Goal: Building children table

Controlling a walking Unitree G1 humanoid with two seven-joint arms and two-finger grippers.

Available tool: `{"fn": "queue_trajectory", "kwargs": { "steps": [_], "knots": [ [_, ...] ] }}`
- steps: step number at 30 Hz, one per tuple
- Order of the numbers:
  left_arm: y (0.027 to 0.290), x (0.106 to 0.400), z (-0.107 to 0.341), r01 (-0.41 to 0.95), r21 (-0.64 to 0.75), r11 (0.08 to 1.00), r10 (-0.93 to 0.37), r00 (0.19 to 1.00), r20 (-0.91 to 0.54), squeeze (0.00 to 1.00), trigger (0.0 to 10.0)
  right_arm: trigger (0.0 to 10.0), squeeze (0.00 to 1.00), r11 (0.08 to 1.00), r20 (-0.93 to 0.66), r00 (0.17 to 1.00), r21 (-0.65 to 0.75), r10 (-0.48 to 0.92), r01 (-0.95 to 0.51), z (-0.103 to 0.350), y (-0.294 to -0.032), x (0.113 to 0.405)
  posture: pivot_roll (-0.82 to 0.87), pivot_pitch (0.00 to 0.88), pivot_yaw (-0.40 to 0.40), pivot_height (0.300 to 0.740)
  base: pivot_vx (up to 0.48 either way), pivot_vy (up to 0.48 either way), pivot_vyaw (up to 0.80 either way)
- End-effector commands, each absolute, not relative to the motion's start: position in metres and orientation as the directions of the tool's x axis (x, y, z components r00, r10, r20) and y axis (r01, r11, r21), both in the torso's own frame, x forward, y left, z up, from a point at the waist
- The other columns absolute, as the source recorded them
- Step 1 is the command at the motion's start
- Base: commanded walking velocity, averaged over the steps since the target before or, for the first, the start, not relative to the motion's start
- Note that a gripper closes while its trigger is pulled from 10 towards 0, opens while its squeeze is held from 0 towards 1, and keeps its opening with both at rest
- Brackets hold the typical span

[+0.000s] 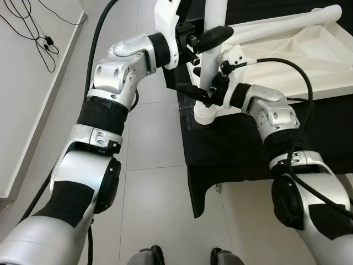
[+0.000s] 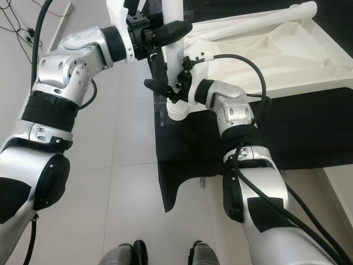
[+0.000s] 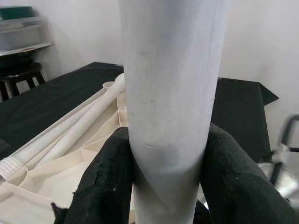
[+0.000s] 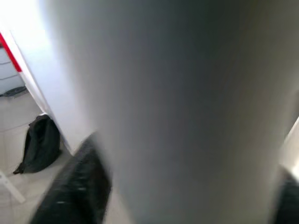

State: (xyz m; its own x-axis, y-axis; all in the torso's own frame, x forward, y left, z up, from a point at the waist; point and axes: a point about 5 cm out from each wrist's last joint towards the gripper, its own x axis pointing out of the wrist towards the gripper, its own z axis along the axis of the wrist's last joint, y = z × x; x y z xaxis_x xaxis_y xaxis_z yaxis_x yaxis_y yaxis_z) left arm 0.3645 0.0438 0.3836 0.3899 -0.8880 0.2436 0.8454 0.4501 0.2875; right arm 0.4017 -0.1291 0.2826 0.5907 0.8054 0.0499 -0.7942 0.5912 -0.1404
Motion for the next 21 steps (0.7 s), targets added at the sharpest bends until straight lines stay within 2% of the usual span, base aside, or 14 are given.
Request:
{"fn": "queue_trajectory", "kwargs": {
  "steps": [1, 4, 8, 15, 16, 17, 18, 20, 21],
  "knots": [
    [0.027, 0.358, 0.374, 0.879, 0.316, 0.357, -0.933, 0.315, 0.176, 0.00, 0.0, 0.0, 0.00, 0.496, 0.055, 0.494, -0.139, 0.868, -0.857, 0.284, -0.107, 0.399, 0.04, 0.215, 0.079, 0.740, 0.000, 0.000, 0.00],
    [0.026, 0.357, 0.373, 0.878, 0.330, 0.346, -0.937, 0.307, 0.166, 0.00, 0.0, 0.0, 0.00, 0.450, 0.047, 0.448, -0.118, 0.893, -0.885, 0.284, -0.106, 0.398, 0.05, 0.216, 0.081, 0.740, 0.000, 0.000, 0.00],
    [0.026, 0.356, 0.372, 0.878, 0.335, 0.342, -0.939, 0.304, 0.161, 0.00, 0.0, 0.0, 0.00, 0.434, 0.039, 0.433, -0.113, 0.901, -0.894, 0.283, -0.108, 0.398, 0.05, 0.217, 0.081, 0.740, 0.000, 0.000, 0.00],
    [0.027, 0.356, 0.371, 0.874, 0.344, 0.344, -0.938, 0.305, 0.162, 0.00, 0.0, 0.0, 0.00, 0.446, 0.054, 0.443, -0.121, 0.895, -0.887, 0.281, -0.108, 0.400, 0.04, 0.216, 0.082, 0.740, 0.000, 0.000, 0.00],
    [0.028, 0.358, 0.373, 0.866, 0.337, 0.369, -0.928, 0.325, 0.181, 0.26, 1.5, 0.0, 0.00, 0.477, 0.061, 0.474, -0.127, 0.879, -0.869, 0.280, -0.108, 0.401, 0.04, 0.216, 0.081, 0.740, 0.000, 0.000, 0.00],
    [0.028, 0.358, 0.373, 0.866, 0.337, 0.369, -0.928, 0.325, 0.181, 0.26, 1.5, 0.0, 0.00, 0.477, 0.061, 0.474, -0.127, 0.879, -0.869, 0.280, -0.108, 0.401, 0.04, 0.216, 0.081, 0.740, 0.000, 0.000, 0.00],
    [0.029, 0.359, 0.373, 0.861, 0.333, 0.384, -0.922, 0.338, 0.187, 1.00, 10.0, 0.0, 0.00, 0.514, 0.056, 0.511, -0.121, 0.858, -0.849, 0.276, -0.108, 0.403, 0.03, 0.218, 0.074, 0.740, 0.000, 0.000, 0.00],
    [0.029, 0.359, 0.373, 0.861, 0.333, 0.384, -0.922, 0.338, 0.187, 1.00, 10.0, 0.0, 0.00, 0.514, 0.056, 0.511, -0.121, 0.858, -0.849, 0.276, -0.108, 0.403, 0.03, 0.218, 0.074, 0.740, 0.000, 0.000, 0.00],
    [0.032, 0.361, 0.373, 0.850, 0.324, 0.415, -0.909, 0.369, 0.194, 0.90, 10.0, 0.0, 0.00, 0.565, 0.042, 0.565, -0.116, 0.824, -0.817, 0.269, -0.107, 0.404, 0.03, 0.221, 0.062, 0.740, 0.000, 0.000, 0.00]
  ]
}}
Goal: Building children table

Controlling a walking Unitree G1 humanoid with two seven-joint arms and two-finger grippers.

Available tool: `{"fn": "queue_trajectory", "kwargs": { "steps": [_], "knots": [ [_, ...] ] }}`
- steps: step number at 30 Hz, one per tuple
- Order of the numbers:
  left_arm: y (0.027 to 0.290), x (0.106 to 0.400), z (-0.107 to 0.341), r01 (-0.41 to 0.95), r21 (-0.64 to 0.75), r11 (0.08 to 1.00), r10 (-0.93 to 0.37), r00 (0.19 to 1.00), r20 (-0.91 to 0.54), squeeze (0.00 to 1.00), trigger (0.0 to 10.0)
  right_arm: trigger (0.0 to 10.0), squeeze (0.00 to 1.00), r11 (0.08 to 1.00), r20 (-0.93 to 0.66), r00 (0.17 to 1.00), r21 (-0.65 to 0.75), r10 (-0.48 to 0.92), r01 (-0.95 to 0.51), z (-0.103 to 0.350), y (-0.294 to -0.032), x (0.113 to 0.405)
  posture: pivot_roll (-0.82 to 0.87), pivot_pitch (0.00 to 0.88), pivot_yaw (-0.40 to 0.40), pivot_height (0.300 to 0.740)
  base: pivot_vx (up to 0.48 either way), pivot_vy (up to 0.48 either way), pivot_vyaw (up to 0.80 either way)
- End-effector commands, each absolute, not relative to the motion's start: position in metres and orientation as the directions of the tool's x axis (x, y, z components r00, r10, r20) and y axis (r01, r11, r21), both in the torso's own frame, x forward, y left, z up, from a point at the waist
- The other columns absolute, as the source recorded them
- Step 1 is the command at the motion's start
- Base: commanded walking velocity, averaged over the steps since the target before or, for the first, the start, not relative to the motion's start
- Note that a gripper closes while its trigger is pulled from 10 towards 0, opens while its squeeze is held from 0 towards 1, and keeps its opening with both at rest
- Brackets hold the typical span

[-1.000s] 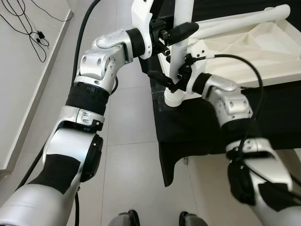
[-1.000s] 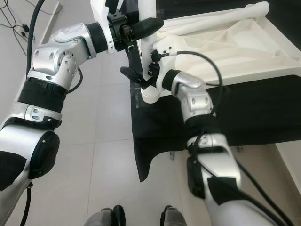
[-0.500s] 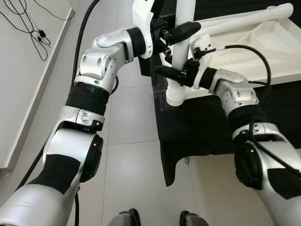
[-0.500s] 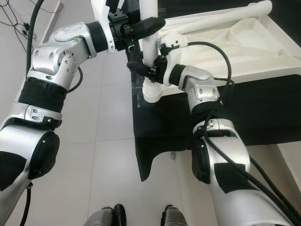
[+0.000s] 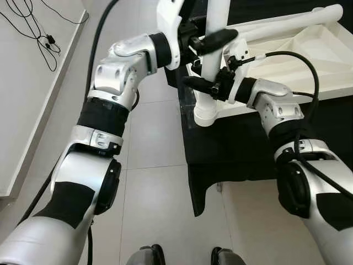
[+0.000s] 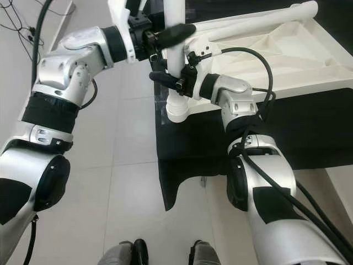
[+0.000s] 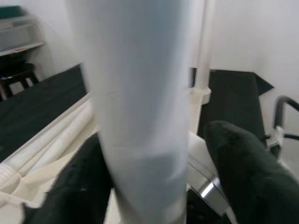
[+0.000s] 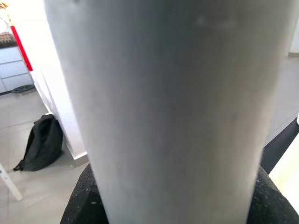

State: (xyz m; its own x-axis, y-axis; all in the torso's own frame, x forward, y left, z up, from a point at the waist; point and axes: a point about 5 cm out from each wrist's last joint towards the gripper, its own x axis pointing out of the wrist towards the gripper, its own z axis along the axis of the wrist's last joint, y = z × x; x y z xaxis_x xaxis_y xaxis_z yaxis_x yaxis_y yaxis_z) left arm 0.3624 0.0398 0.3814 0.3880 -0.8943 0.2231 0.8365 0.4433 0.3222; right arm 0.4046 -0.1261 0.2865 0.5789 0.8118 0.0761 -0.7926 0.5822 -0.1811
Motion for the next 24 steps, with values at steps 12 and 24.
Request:
{"fn": "queue_trajectory", "kwargs": {
  "steps": [12, 24],
  "knots": [
    [0.048, 0.375, 0.374, 0.778, 0.314, 0.544, -0.839, 0.516, 0.174, 0.00, 10.0, 0.0, 0.00, 0.972, 0.079, 0.970, 0.018, 0.232, -0.234, 0.226, -0.062, 0.382, 0.04, 0.210, 0.064, 0.740, 0.000, 0.000, 0.00],
    [0.051, 0.377, 0.380, 0.760, 0.317, 0.567, -0.823, 0.536, 0.186, 0.00, 0.0, 10.0, 0.00, 0.962, 0.061, 0.961, 0.036, 0.270, -0.272, 0.228, -0.046, 0.381, 0.03, 0.208, 0.067, 0.740, 0.000, 0.000, 0.00]
  ]
}}
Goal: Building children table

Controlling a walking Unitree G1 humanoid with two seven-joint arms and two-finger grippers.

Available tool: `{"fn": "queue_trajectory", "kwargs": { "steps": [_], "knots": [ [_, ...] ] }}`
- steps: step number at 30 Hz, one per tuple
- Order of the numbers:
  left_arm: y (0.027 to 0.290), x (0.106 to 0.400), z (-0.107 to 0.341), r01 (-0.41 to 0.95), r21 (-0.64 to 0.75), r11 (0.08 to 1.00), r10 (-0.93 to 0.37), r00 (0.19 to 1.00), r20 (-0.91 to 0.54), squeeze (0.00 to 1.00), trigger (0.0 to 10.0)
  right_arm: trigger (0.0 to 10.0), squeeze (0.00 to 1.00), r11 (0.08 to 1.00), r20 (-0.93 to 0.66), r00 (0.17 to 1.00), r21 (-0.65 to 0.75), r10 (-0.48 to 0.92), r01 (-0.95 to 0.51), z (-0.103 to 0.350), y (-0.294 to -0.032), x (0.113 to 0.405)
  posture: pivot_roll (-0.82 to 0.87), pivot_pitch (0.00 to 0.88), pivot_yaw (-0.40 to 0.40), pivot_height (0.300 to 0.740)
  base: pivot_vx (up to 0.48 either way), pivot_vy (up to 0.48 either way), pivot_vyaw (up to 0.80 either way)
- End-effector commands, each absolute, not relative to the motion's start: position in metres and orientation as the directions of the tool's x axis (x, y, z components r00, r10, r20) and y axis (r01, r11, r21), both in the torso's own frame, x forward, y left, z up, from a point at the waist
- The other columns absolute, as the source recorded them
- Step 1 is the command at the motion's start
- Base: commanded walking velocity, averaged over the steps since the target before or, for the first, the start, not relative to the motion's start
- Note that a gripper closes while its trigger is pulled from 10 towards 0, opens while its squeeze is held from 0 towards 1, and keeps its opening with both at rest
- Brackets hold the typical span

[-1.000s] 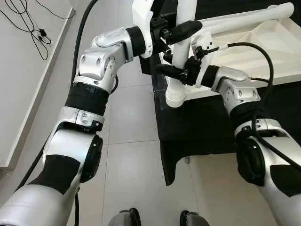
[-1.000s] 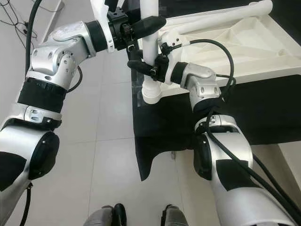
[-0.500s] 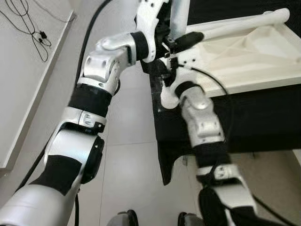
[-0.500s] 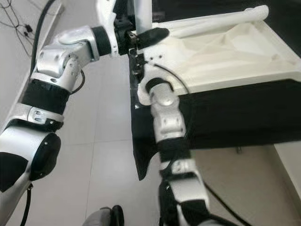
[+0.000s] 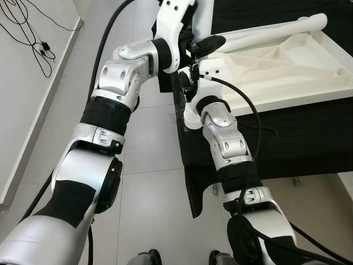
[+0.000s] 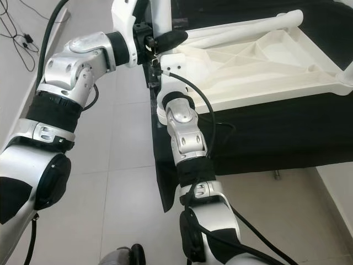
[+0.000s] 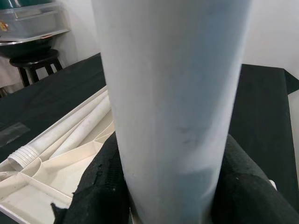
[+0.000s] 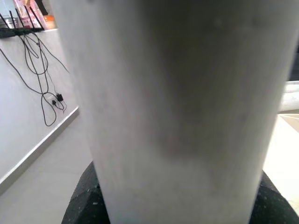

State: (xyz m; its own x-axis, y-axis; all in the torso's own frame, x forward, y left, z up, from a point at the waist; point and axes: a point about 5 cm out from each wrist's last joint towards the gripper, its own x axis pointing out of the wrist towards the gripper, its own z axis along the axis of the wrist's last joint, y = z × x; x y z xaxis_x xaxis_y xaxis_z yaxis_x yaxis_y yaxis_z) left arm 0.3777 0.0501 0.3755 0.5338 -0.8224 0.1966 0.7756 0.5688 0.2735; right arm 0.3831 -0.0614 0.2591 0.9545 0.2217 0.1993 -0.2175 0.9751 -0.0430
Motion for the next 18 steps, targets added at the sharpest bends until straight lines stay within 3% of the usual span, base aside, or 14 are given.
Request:
{"fn": "queue_trajectory", "kwargs": {
  "steps": [1, 3, 4, 6, 7, 8, 11, 13, 14, 16, 17, 18],
  "knots": [
    [0.050, 0.377, 0.380, 0.761, 0.317, 0.566, -0.824, 0.536, 0.185, 0.00, 0.0, 10.0, 0.00, 0.968, 0.045, 0.968, 0.029, 0.249, -0.250, 0.230, -0.047, 0.377, 0.03, 0.208, 0.067, 0.740, 0.000, 0.000, 0.00],
    [0.050, 0.377, 0.379, 0.761, 0.319, 0.565, -0.824, 0.536, 0.181, 0.00, 0.0, 10.0, 0.00, 0.970, 0.047, 0.969, 0.013, 0.243, -0.244, 0.236, -0.052, 0.377, 0.04, 0.209, 0.064, 0.740, 0.000, 0.000, 0.00],
    [0.050, 0.377, 0.378, 0.760, 0.321, 0.565, -0.824, 0.537, 0.179, 0.00, 0.0, 10.0, 0.15, 0.953, 0.078, 0.951, 0.011, 0.300, -0.302, 0.244, -0.056, 0.379, 0.04, 0.209, 0.063, 0.740, 0.000, 0.000, 0.00],
    [0.050, 0.377, 0.378, 0.760, 0.321, 0.565, -0.824, 0.537, 0.179, 0.00, 0.0, 10.0, 0.15, 0.953, 0.078, 0.951, 0.011, 0.300, -0.302, 0.244, -0.056, 0.379, 0.04, 0.209, 0.063, 0.740, 0.000, 0.000, 0.00],
    [0.050, 0.377, 0.378, 0.760, 0.323, 0.564, -0.825, 0.537, 0.176, 0.00, 0.0, 10.0, 1.00, 0.919, 0.117, 0.913, -0.007, 0.391, -0.393, 0.255, -0.060, 0.382, 0.04, 0.210, 0.062, 0.740, 0.000, 0.000, 0.00],
    [0.050, 0.377, 0.378, 0.760, 0.323, 0.564, -0.825, 0.537, 0.176, 0.00, 0.0, 10.0, 1.00, 0.919, 0.117, 0.913, -0.007, 0.391, -0.393, 0.255, -0.060, 0.382, 0.04, 0.210, 0.062, 0.740, 0.000, 0.000, 0.00],
    [0.050, 0.377, 0.377, 0.762, 0.327, 0.560, -0.828, 0.533, 0.174, 0.00, 0.0, 10.0, 1.00, 0.689, 0.209, 0.658, -0.143, 0.723, -0.711, 0.291, -0.070, 0.390, 0.04, 0.208, 0.062, 0.740, 0.000, 0.000, 0.00],
    [0.050, 0.377, 0.377, 0.762, 0.327, 0.560, -0.828, 0.533, 0.174, 0.00, 0.0, 10.0, 1.00, 0.689, 0.209, 0.658, -0.143, 0.723, -0.711, 0.291, -0.070, 0.390, 0.04, 0.208, 0.062, 0.740, 0.000, 0.000, 0.00],
    [0.050, 0.377, 0.377, 0.763, 0.327, 0.557, -0.830, 0.530, 0.175, 0.00, 0.0, 10.0, 0.00, 0.613, 0.188, 0.584, -0.190, 0.790, -0.767, 0.295, -0.073, 0.392, 0.05, 0.209, 0.061, 0.740, 0.000, 0.000, 0.00],
    [0.049, 0.376, 0.377, 0.766, 0.329, 0.552, -0.833, 0.525, 0.175, 0.00, 0.0, 10.0, 0.00, 0.517, 0.130, 0.500, -0.228, 0.856, -0.825, 0.295, -0.077, 0.392, 0.05, 0.210, 0.062, 0.740, 0.000, 0.000, 0.00],
    [0.049, 0.376, 0.377, 0.766, 0.329, 0.552, -0.833, 0.525, 0.175, 0.00, 0.0, 10.0, 0.00, 0.517, 0.130, 0.500, -0.228, 0.856, -0.825, 0.295, -0.077, 0.392, 0.05, 0.210, 0.062, 0.740, 0.000, 0.000, 0.00],
    [0.049, 0.375, 0.377, 0.768, 0.332, 0.548, -0.836, 0.521, 0.174, 0.00, 0.0, 10.0, 0.00, 0.443, 0.069, 0.440, -0.237, 0.895, -0.864, 0.292, -0.075, 0.392, 0.05, 0.211, 0.062, 0.740, 0.000, 0.000, 0.00]
  ]
}}
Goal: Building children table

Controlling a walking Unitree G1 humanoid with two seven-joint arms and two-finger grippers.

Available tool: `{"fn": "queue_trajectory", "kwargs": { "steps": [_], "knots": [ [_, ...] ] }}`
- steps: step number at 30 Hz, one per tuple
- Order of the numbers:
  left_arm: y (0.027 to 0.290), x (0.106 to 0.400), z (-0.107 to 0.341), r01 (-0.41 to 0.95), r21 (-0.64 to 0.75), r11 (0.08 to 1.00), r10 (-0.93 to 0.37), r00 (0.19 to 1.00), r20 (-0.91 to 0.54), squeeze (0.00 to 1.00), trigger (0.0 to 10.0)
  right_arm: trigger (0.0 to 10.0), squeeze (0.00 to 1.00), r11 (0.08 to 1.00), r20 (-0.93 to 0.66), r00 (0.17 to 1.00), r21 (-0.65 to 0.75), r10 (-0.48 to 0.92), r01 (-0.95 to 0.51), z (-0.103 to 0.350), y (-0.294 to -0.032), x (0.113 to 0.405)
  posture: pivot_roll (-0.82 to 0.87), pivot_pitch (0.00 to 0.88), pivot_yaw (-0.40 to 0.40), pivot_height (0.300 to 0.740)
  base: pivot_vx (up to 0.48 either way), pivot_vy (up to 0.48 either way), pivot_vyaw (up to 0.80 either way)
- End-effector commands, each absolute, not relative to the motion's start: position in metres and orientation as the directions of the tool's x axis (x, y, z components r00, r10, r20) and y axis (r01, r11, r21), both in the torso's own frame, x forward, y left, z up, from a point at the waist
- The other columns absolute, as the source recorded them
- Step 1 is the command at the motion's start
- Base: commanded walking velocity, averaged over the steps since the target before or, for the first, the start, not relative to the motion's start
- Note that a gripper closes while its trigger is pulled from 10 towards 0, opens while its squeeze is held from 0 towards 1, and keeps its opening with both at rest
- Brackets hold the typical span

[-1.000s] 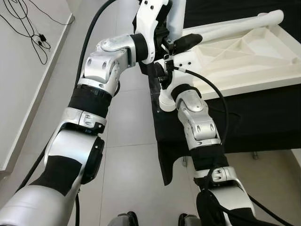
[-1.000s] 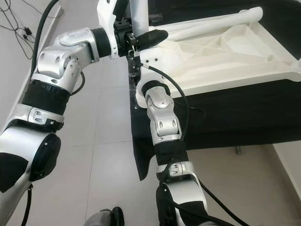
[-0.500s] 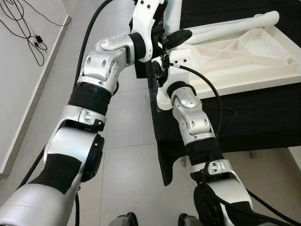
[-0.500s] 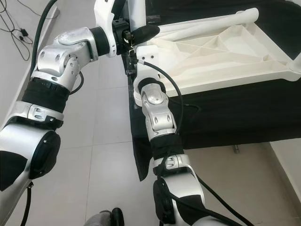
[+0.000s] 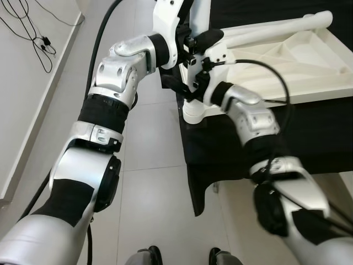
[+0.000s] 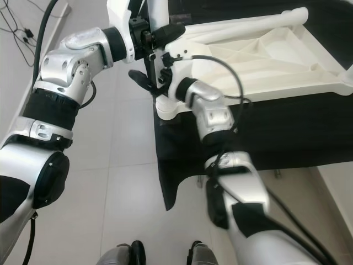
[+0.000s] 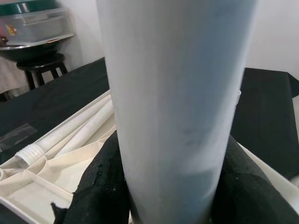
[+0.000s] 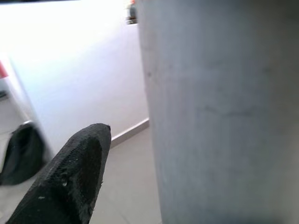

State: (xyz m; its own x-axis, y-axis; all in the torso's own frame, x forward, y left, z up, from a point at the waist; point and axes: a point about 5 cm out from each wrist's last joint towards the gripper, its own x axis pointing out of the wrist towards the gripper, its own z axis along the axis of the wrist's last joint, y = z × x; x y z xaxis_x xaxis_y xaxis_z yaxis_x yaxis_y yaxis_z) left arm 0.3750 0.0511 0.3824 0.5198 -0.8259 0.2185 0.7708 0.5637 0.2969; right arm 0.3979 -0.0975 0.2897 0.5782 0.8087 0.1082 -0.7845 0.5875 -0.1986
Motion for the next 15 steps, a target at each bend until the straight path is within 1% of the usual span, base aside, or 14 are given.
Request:
{"fn": "queue_trajectory", "kwargs": {
  "steps": [1, 5, 6, 7, 15],
  "knots": [
    [0.0486, 0.3745, 0.3767, 0.769, 0.332, 0.547, -0.836, 0.520, 0.173, 0.00, 0.0, 10.0, 0.00, 0.424, 0.053, 0.424, -0.233, 0.904, -0.875, 0.2908, -0.0743, 0.3914, 0.05, 0.211, 0.062, 0.740, 0.000, 0.000, 0.00],
    [0.0485, 0.3743, 0.3766, 0.769, 0.333, 0.546, -0.837, 0.519, 0.173, 0.00, 0.0, 10.0, 0.00, 0.414, 0.036, 0.417, -0.227, 0.908, -0.882, 0.2895, -0.0730, 0.3920, 0.06, 0.211, 0.062, 0.740, 0.000, 0.000, 0.00],
    [0.0483, 0.3740, 0.3765, 0.770, 0.334, 0.544, -0.838, 0.518, 0.172, 0.00, 0.0, 4.9, 0.00, 0.404, 0.023, 0.409, -0.221, 0.912, -0.888, 0.2881, -0.0719, 0.3924, 0.06, 0.213, 0.063, 0.740, 0.000, 0.000, 0.00],
    [0.0481, 0.3739, 0.3765, 0.770, 0.335, 0.543, -0.839, 0.517, 0.171, 0.00, 0.0, 0.0, 0.00, 0.409, 0.011, 0.417, -0.215, 0.909, -0.887, 0.2867, -0.0708, 0.3938, 0.06, 0.214, 0.064, 0.740, 0.000, 0.000, 0.00],
    [0.0467, 0.3734, 0.3779, 0.768, 0.345, 0.539, -0.841, 0.513, 0.172, 0.00, 0.0, 0.0, 0.00, 0.377, -0.017, 0.388, -0.193, 0.922, -0.906, 0.2829, -0.0729, 0.3965, 0.06, 0.213, 0.062, 0.740, 0.000, 0.000, 0.00]
  ]
}}
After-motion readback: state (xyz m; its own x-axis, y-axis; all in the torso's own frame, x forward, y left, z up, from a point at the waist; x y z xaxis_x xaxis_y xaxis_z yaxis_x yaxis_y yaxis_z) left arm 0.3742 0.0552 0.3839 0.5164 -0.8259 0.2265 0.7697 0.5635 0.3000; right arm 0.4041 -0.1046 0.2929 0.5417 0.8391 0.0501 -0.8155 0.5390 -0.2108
